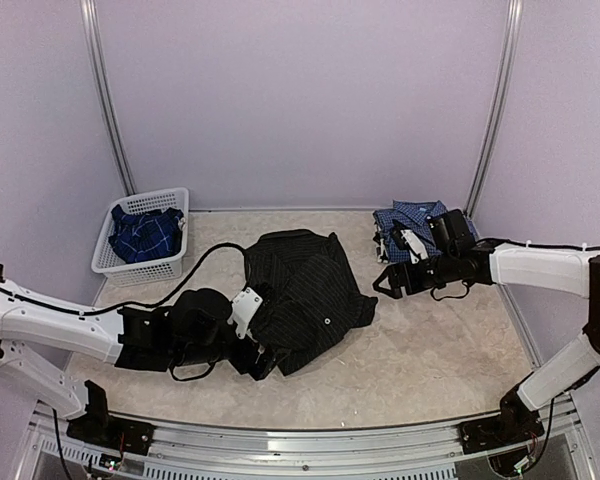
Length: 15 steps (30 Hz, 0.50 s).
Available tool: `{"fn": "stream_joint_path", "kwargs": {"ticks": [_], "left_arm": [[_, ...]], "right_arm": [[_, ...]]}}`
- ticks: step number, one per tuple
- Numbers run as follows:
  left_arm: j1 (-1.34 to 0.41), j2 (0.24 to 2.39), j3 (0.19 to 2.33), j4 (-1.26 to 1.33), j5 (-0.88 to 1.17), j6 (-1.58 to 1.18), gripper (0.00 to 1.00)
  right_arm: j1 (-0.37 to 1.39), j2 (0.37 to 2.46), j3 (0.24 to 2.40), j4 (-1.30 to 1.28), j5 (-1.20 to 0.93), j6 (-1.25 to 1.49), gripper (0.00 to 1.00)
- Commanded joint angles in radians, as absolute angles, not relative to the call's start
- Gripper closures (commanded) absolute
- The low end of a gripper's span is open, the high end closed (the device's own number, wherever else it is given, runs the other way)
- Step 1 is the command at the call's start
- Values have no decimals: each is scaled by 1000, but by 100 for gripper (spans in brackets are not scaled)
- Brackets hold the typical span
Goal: Fold and stack the long sleeve shirts
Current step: Adjust the square-folded shirt at the center of the board.
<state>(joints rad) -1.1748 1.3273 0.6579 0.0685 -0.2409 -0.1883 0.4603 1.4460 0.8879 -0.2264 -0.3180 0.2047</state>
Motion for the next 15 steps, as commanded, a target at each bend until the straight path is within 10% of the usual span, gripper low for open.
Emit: {"fn": "stream_joint_path", "kwargs": {"ticks": [1, 15], "left_arm": [[-1158, 1300, 600, 148, -174, -422, 1], [-908, 1412, 578, 185, 33, -624, 1]], "right_arm": [[469, 1530, 861, -130, -403, 203, 16], [475, 1754, 937, -6, -576, 213, 22]]}}
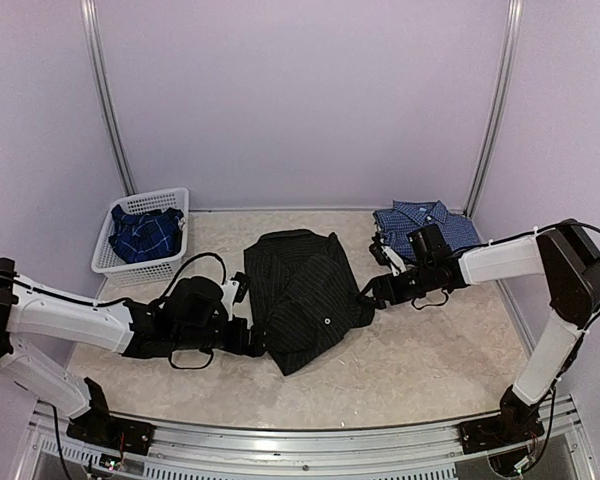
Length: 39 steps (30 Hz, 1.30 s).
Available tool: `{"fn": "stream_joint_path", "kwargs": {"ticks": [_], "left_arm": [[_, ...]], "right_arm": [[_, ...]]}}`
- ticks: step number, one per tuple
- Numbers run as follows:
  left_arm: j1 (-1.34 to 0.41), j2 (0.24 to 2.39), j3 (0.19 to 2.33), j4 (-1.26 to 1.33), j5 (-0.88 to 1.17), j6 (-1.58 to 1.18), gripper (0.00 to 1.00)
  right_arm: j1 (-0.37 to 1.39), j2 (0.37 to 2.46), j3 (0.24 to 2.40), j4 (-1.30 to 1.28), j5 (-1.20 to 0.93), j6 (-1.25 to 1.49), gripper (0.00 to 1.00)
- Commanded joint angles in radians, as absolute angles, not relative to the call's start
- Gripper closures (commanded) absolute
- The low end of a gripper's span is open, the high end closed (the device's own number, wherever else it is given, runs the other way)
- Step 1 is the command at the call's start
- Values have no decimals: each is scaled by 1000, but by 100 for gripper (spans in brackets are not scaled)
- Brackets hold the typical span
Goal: Fold and stack the long sleeve shirts
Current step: Adjust the square-folded shirt at the center of the board.
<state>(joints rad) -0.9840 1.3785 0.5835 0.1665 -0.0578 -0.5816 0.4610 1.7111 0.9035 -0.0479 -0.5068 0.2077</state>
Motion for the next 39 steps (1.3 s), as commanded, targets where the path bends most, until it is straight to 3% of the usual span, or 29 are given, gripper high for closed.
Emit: {"fn": "stream_joint_path", "kwargs": {"ticks": [1, 7, 10, 13, 19, 33, 39], "left_arm": [[-890, 1424, 583, 187, 47, -614, 1], [-787, 1526, 624, 226, 169, -547, 1], [-753, 1575, 635, 261, 262, -533, 7], [-744, 1612, 652, 279, 320, -530, 15], [-726, 1674, 674, 315, 408, -545, 46], [-746, 1652, 713, 273, 458, -503, 97], [-844, 1562, 802, 105, 370, -372, 100]], "right_arm": [[478, 1759, 937, -6, -579, 212, 24], [482, 1744, 917, -6, -579, 214, 27], [481, 1737, 911, -9, -578, 215, 29], [482, 1736, 905, -9, -579, 219, 30], [481, 1740, 892, -2, -583, 226, 32], [482, 1711, 886, -28, -542, 218, 36], [480, 1597, 914, -139, -415, 209, 28]]}}
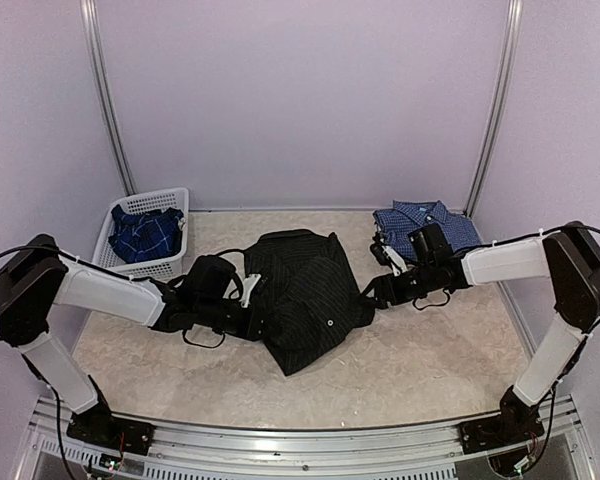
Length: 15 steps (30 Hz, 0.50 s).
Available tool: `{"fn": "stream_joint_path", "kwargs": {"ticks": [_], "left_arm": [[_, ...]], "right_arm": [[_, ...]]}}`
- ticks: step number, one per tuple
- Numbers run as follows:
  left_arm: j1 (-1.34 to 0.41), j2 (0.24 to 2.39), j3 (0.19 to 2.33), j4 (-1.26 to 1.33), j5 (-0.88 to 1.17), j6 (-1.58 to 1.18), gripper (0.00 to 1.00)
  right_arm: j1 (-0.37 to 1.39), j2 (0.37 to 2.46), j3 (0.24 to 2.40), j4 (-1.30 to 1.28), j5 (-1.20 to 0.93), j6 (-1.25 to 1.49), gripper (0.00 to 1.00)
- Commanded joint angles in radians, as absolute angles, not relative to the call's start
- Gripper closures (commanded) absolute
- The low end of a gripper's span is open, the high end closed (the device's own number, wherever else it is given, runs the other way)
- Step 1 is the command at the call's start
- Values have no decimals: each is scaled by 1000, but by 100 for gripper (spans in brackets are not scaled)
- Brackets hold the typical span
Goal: Fold and stack the long sleeve shirts
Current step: Adjust the square-folded shirt at the center of the board.
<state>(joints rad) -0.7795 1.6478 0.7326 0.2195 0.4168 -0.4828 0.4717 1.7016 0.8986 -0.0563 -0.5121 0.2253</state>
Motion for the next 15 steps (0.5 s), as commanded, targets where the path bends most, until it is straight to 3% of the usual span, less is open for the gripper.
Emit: {"fn": "stream_joint_path", "kwargs": {"ticks": [1, 8, 15], "left_arm": [[-867, 1548, 823, 65, 354, -350, 100], [-1097, 1464, 982, -223, 194, -190, 100], [-1388, 1559, 1171, -401, 60, -51, 100]], "right_arm": [[479, 1571, 918, -157, -386, 210, 25], [470, 1356, 940, -280, -176, 217, 1], [464, 1253, 950, -337, -162, 222, 0]]}}
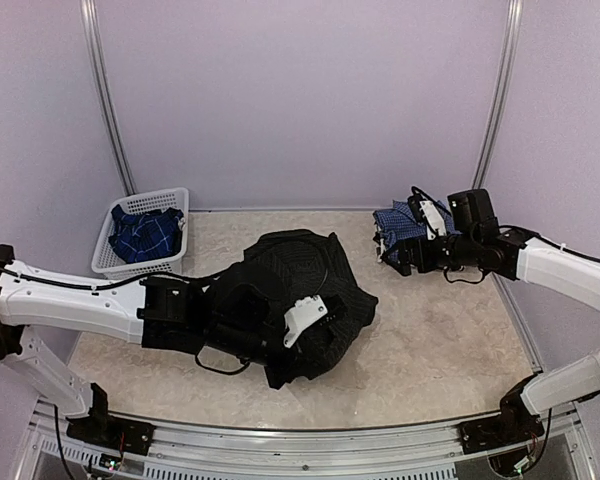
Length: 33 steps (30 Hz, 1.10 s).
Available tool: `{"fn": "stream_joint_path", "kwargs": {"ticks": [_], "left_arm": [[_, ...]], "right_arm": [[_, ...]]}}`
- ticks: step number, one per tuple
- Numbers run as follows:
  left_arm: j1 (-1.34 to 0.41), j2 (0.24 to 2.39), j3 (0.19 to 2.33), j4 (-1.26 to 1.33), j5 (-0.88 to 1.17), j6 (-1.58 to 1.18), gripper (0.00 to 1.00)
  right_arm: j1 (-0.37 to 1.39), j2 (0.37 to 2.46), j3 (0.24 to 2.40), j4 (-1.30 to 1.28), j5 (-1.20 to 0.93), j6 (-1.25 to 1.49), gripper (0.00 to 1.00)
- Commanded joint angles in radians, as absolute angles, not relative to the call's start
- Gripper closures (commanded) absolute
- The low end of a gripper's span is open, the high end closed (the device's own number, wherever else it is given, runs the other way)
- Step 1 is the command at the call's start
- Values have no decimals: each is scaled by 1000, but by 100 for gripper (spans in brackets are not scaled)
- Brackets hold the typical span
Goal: Fold and stack the long sleeve shirts
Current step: Adjust the square-folded shirt at the center of the board.
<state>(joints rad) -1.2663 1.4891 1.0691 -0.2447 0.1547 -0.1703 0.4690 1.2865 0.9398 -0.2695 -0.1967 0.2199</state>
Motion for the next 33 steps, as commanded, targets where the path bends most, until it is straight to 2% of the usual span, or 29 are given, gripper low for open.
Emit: {"fn": "stream_joint_path", "kwargs": {"ticks": [1, 6, 7, 13, 20, 25, 33], "left_arm": [[-1414, 1607, 1204, -417, 55, -43, 100], [-1488, 1781, 1290, -462, 28, -36, 98], [-1489, 1799, 1290, -462, 23, -44, 89], [-1487, 1768, 1175, -379, -49, -75, 4], [-1425, 1560, 999, -249, -98, -168, 1], [-1323, 1389, 862, -212, -202, -295, 1], [-1215, 1006, 721, -279, -525, -507, 1]], "right_arm": [[464, 1250, 942, -337, -174, 220, 0], [463, 1286, 936, -362, -222, 205, 0], [463, 1303, 941, -372, -223, 204, 0], [472, 1351, 922, -346, -264, 210, 1], [575, 1340, 884, -313, -265, 210, 4], [753, 1368, 898, -334, -100, 240, 3], [962, 1632, 1088, -428, 139, 241, 3]]}}
